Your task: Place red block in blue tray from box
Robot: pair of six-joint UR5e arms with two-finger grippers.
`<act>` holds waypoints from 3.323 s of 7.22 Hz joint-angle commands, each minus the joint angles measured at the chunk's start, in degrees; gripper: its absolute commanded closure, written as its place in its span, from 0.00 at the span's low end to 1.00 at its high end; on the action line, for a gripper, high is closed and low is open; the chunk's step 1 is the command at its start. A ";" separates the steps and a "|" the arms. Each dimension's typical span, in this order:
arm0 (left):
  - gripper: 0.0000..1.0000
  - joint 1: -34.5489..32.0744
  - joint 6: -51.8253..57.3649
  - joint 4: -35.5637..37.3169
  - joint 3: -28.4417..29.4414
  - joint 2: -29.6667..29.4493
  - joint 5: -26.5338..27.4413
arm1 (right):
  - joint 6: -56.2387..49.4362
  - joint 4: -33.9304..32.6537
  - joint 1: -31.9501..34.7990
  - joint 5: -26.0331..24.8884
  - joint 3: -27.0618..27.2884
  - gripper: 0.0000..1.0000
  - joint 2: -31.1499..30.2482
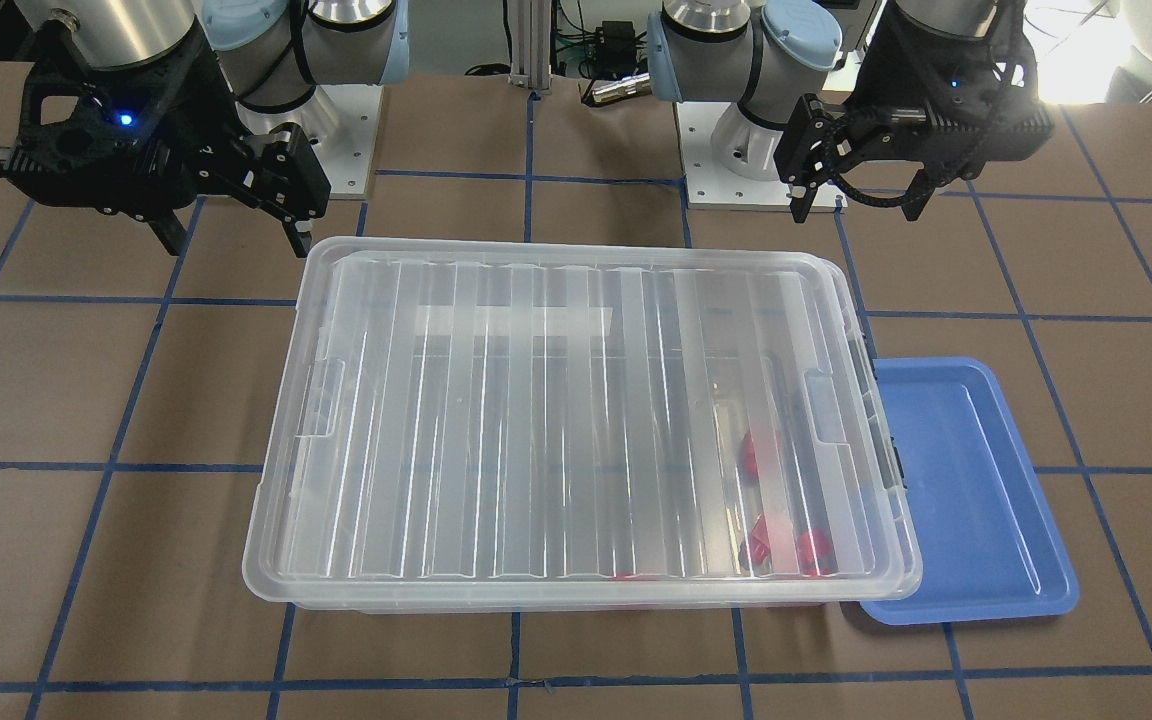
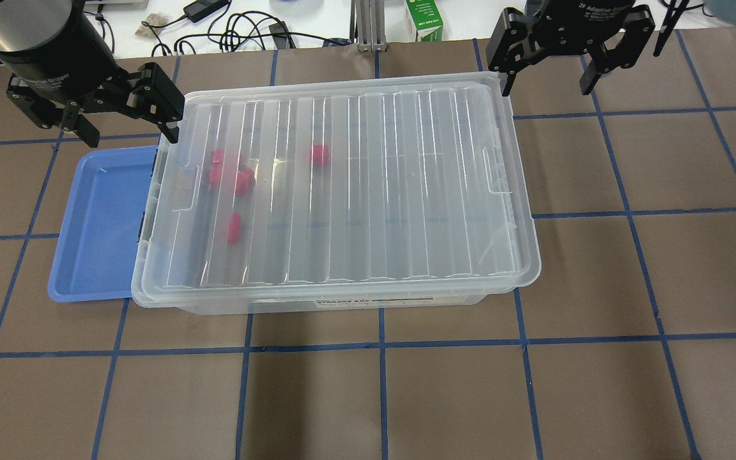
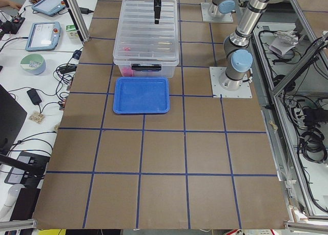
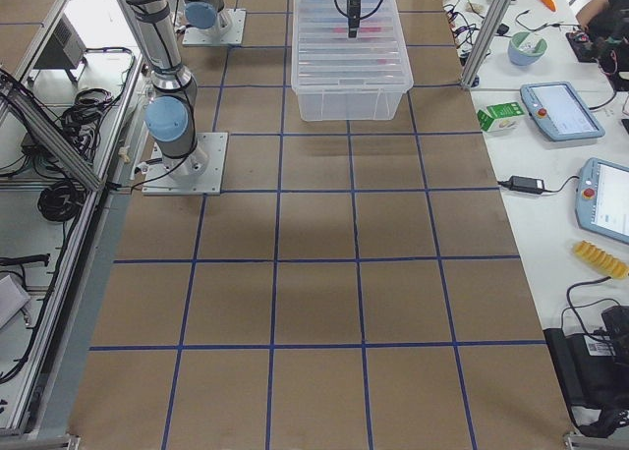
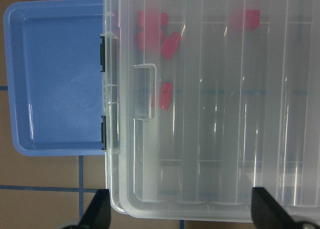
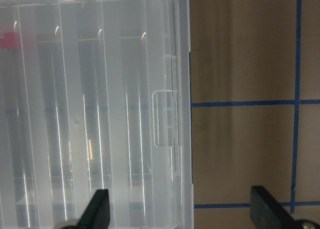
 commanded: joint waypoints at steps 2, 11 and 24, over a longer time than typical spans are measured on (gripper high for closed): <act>0.00 0.00 0.04 0.04 -0.26 0.22 0.03 | 0.00 0.00 0.00 0.00 0.00 0.00 0.00; 0.00 0.00 -0.13 0.04 -0.44 0.13 -0.06 | -2.99 -24.71 -1.49 -0.09 21.32 0.00 2.81; 0.00 0.00 -0.05 0.12 -0.44 0.13 -0.06 | -19.65 -29.88 -14.13 -10.02 24.96 0.00 4.66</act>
